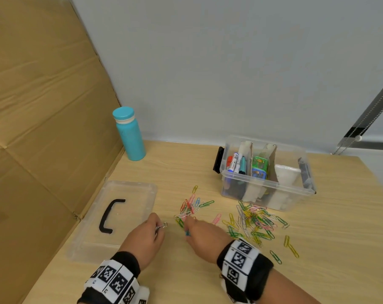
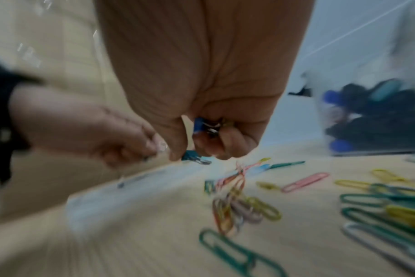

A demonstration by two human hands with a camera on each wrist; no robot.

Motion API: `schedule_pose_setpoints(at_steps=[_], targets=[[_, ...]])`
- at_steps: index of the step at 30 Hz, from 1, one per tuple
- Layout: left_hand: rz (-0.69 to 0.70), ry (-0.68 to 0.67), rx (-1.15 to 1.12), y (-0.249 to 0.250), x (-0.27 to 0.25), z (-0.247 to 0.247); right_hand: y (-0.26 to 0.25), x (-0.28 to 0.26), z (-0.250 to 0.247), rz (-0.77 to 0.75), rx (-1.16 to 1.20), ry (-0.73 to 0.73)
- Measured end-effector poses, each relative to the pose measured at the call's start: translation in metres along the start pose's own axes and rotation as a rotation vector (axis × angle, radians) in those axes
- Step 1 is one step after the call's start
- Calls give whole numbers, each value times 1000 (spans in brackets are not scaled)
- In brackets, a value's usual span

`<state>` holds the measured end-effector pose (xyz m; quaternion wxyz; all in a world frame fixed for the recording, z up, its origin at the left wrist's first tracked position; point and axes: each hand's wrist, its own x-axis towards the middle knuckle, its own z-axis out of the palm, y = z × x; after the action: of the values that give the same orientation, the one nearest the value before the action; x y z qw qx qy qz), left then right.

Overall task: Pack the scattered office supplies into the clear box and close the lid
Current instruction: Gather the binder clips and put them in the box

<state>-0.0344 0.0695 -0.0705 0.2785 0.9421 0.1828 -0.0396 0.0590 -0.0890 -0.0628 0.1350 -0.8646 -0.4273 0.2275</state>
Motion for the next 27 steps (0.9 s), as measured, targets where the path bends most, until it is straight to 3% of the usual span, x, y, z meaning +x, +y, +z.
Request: schedule_pose_setpoints(at_steps=[3, 6, 10, 14, 17, 19, 21, 27], targets=[[17, -3, -33, 12, 2, 5, 17, -33, -37, 35, 232, 127], [49, -5, -53, 29, 8, 11, 46, -63, -85, 78, 306, 317], [81, 12, -108, 59, 17, 17, 103, -77, -144, 263, 349, 532], [120, 16, -159, 84, 20, 22, 164, -51, -182, 473, 309, 573], [134, 31, -151, 98, 17, 27, 196, -25, -198, 567, 365, 456], [131, 43, -140, 106, 14, 30, 206, -15, -204, 578, 360, 342], [122, 45, -144, 111, 11, 35, 212, -15, -206, 583, 312, 324], [91, 8, -141, 123, 7, 42, 196, -63, -163, 350, 132, 628]])
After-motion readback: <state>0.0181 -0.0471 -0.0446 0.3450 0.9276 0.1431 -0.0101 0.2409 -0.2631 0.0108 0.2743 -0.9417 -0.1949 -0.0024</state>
